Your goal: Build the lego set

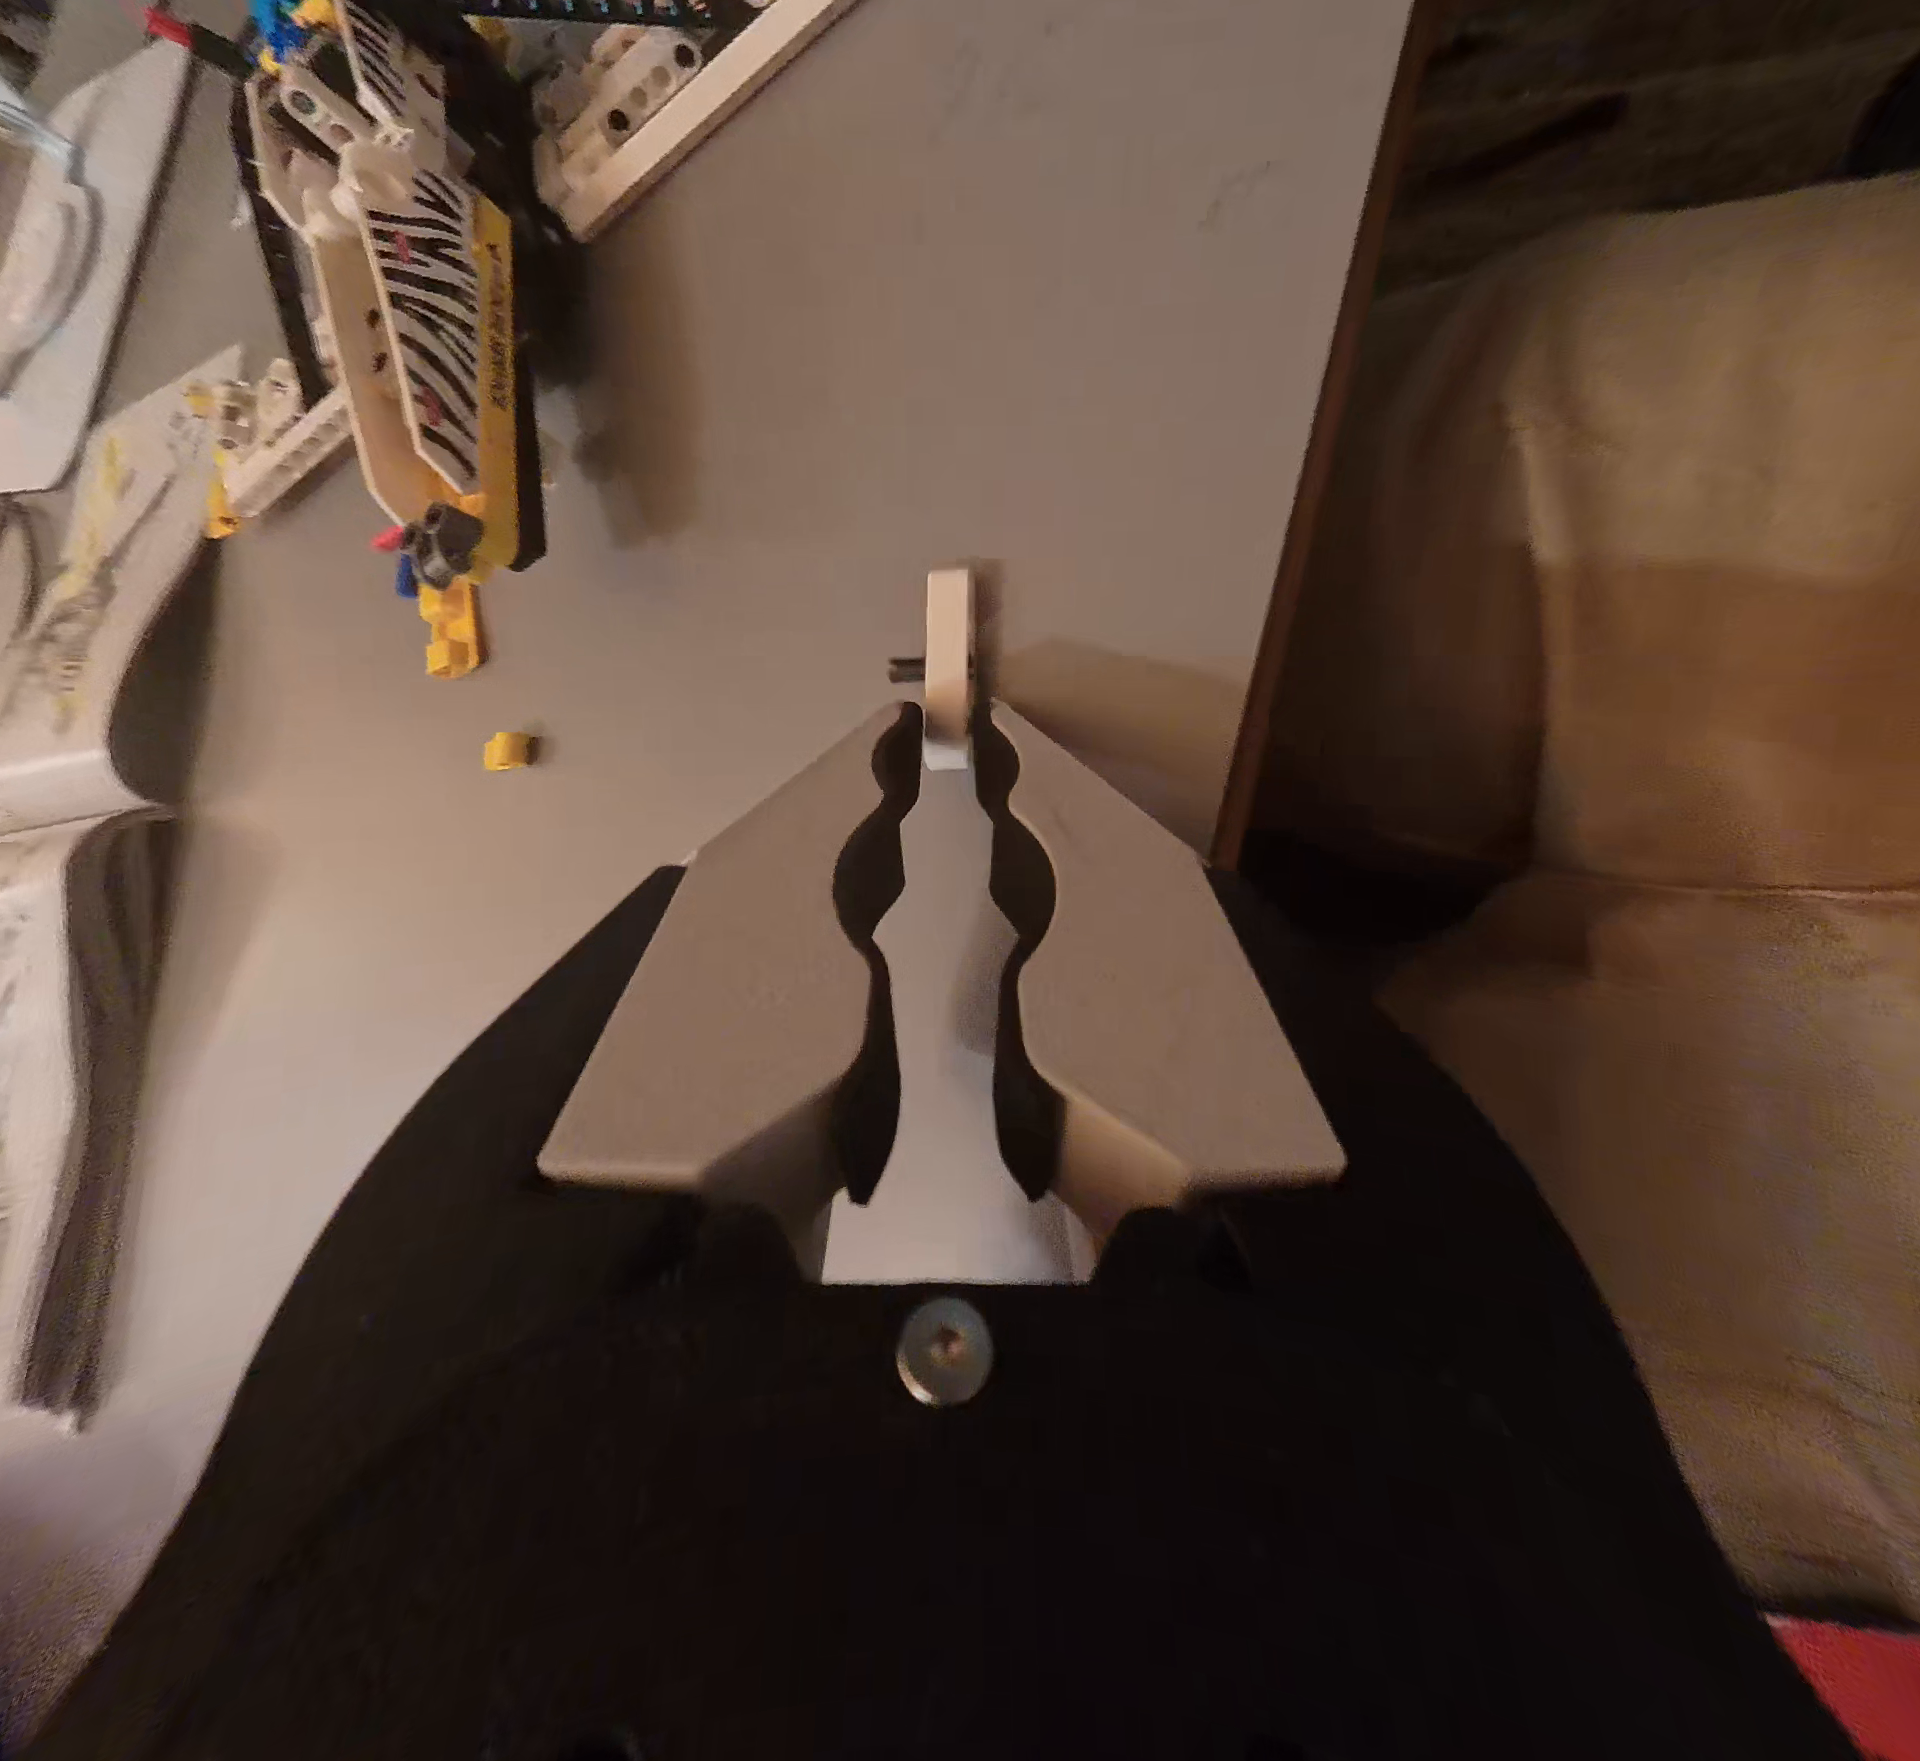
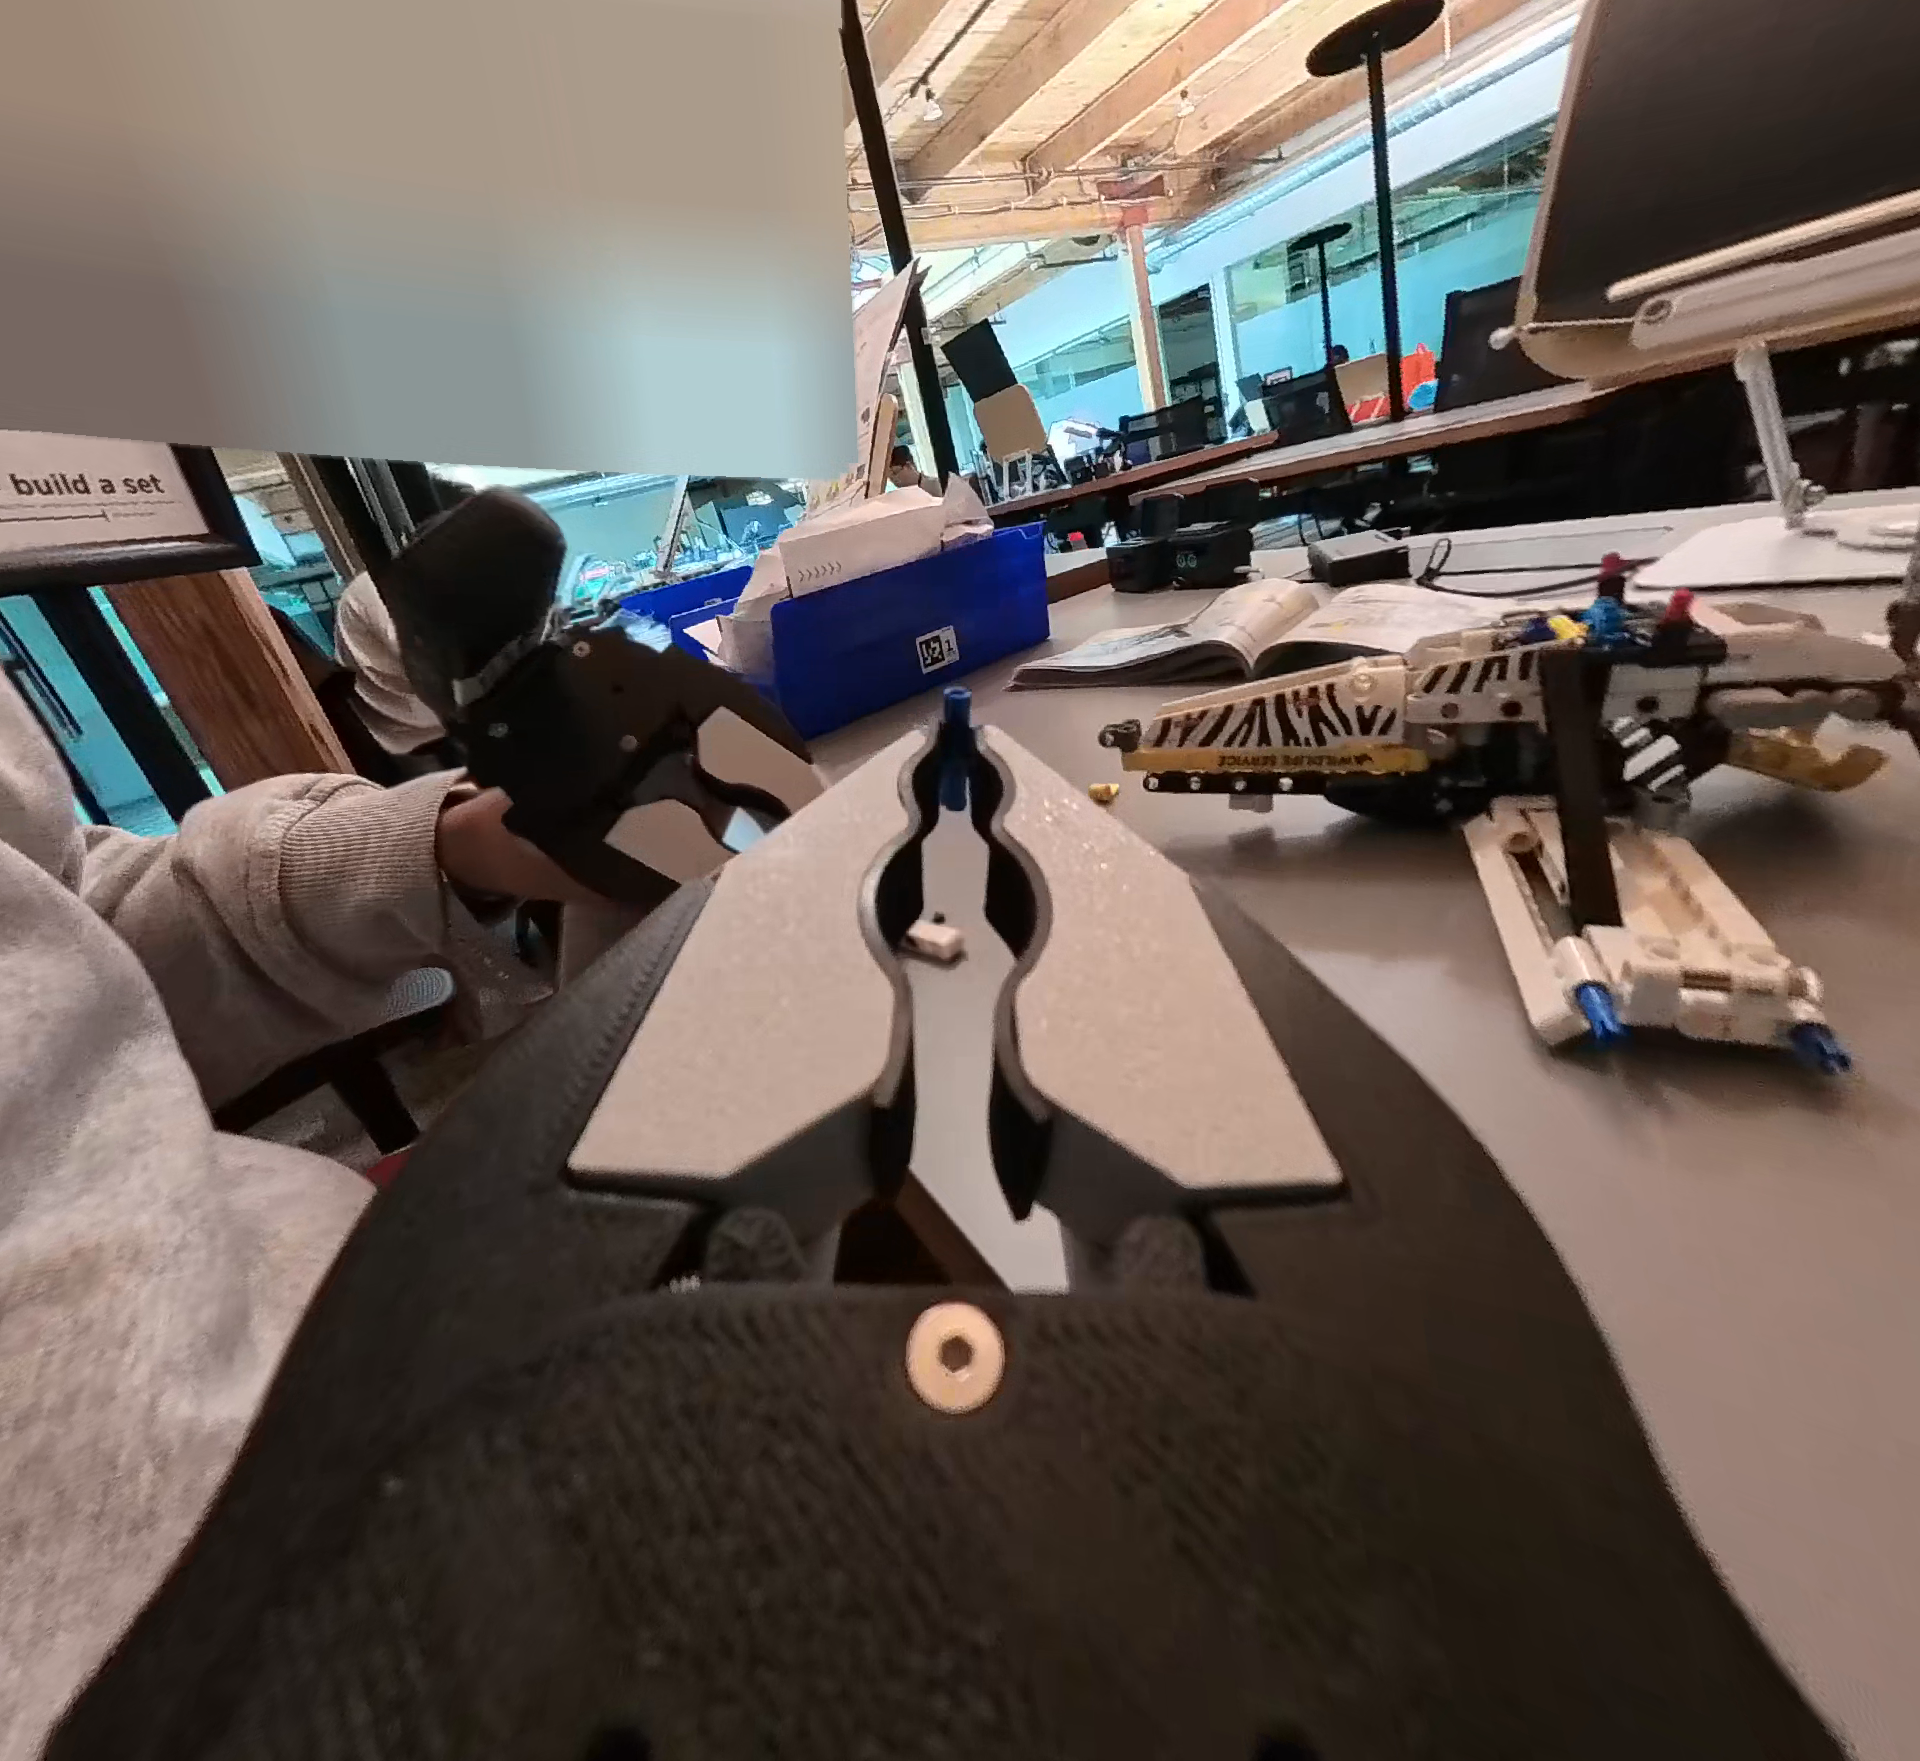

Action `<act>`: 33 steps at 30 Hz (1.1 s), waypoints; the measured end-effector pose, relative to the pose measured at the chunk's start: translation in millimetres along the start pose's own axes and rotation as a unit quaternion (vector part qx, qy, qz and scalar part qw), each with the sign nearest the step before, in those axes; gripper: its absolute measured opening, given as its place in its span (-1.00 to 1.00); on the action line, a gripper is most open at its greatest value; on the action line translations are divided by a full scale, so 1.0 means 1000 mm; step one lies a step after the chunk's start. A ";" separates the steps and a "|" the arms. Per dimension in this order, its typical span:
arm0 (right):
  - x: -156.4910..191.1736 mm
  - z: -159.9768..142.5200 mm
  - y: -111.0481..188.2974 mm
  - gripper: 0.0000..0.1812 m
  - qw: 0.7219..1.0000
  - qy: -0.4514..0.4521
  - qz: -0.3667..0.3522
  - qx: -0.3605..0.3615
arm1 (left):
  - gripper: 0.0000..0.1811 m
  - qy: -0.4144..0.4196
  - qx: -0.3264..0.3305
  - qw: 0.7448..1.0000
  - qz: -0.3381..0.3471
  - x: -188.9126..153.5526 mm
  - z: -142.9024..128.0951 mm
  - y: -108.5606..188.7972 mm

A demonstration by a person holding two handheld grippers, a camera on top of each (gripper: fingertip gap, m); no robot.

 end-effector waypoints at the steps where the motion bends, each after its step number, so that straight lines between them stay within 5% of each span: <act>1: -0.001 -0.001 0.001 -0.99 1.000 -0.005 -0.002 0.000 | -0.87 0.006 -0.002 1.000 -0.010 -0.002 0.000 0.001; 9: -0.004 -0.006 0.003 -0.98 1.000 -0.017 -0.012 0.005 | -0.67 0.108 -0.013 0.991 -0.082 -0.002 -0.001 0.002; 16: 0.000 -0.008 -0.001 -0.98 1.000 -0.021 -0.005 0.009 | -0.72 0.308 -0.056 0.919 -0.239 -0.001 0.008 0.011; 24: 0.003 -0.011 -0.005 -0.99 1.000 -0.022 -0.001 0.018 | -0.91 0.217 -0.002 0.969 -0.120 0.005 -0.002 -0.003; 28: 0.002 -0.011 -0.005 -0.99 1.000 -0.022 -0.002 0.019 | -0.92 0.091 0.002 0.995 0.030 0.025 0.000 -0.002; 33: 0.000 -0.011 -0.003 -0.99 1.000 -0.026 -0.005 0.017 | -0.91 -0.118 0.076 0.976 0.167 0.022 -0.005 -0.006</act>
Point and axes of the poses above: each gripper's, where its closed fingertips meet, y back along the fingers, z out of its top, x = y × z across the jaws, the point moved 1 cm from there along y, back along the fingers, and after that the axes turned 10 degrees about x, right-handed, at the moved point
